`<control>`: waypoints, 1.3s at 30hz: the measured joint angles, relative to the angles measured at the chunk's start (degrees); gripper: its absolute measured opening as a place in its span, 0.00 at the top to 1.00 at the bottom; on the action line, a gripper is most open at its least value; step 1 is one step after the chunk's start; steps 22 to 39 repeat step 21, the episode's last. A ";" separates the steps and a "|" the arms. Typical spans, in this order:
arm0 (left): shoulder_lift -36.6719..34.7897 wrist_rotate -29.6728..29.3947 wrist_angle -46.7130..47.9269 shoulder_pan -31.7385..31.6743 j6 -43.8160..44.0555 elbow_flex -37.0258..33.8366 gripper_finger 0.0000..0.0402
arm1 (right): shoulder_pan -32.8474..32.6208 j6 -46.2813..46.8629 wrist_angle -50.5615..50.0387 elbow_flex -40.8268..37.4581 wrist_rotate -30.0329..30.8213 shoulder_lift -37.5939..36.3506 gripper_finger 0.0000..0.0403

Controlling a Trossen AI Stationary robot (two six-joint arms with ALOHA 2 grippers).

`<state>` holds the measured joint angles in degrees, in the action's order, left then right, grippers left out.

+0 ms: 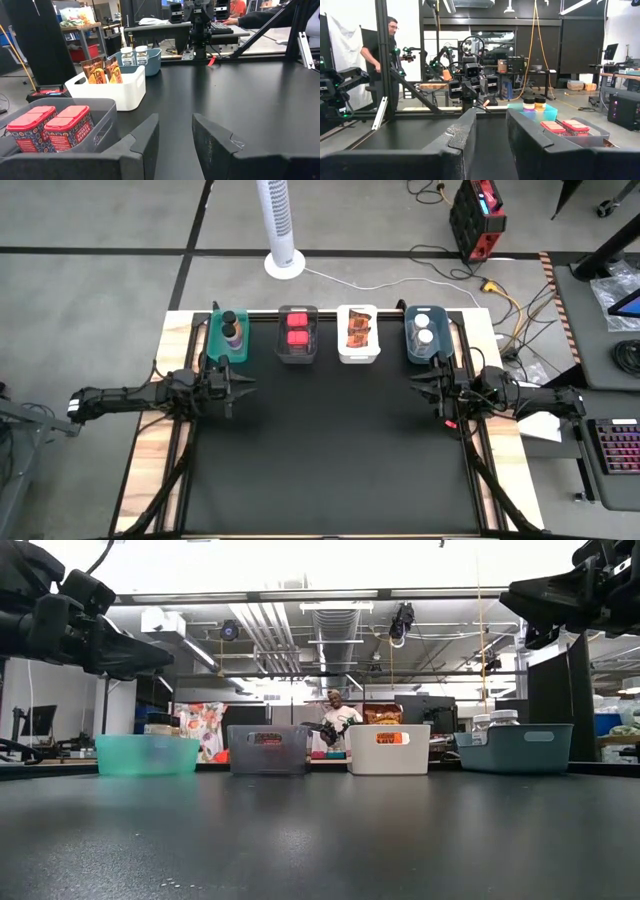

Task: Sort spices by type
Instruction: Return to Home position

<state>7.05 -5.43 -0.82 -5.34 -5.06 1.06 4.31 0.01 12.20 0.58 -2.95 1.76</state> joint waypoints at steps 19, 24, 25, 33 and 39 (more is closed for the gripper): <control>0.00 0.01 0.00 0.00 0.00 0.00 0.75 | -0.01 0.00 0.00 0.00 0.01 0.00 0.85; 0.00 0.00 0.00 0.00 0.00 0.00 0.75 | -0.01 0.00 0.01 0.00 0.01 0.00 0.85; 0.00 0.00 0.00 0.00 0.00 0.00 0.75 | -0.01 0.00 0.01 0.00 0.01 0.00 0.85; 0.00 0.00 0.00 0.00 0.00 0.00 0.75 | -0.01 0.00 0.01 0.00 0.01 0.00 0.85; 0.00 0.00 0.00 0.00 0.00 0.00 0.75 | -0.01 0.00 0.01 0.00 0.01 0.00 0.85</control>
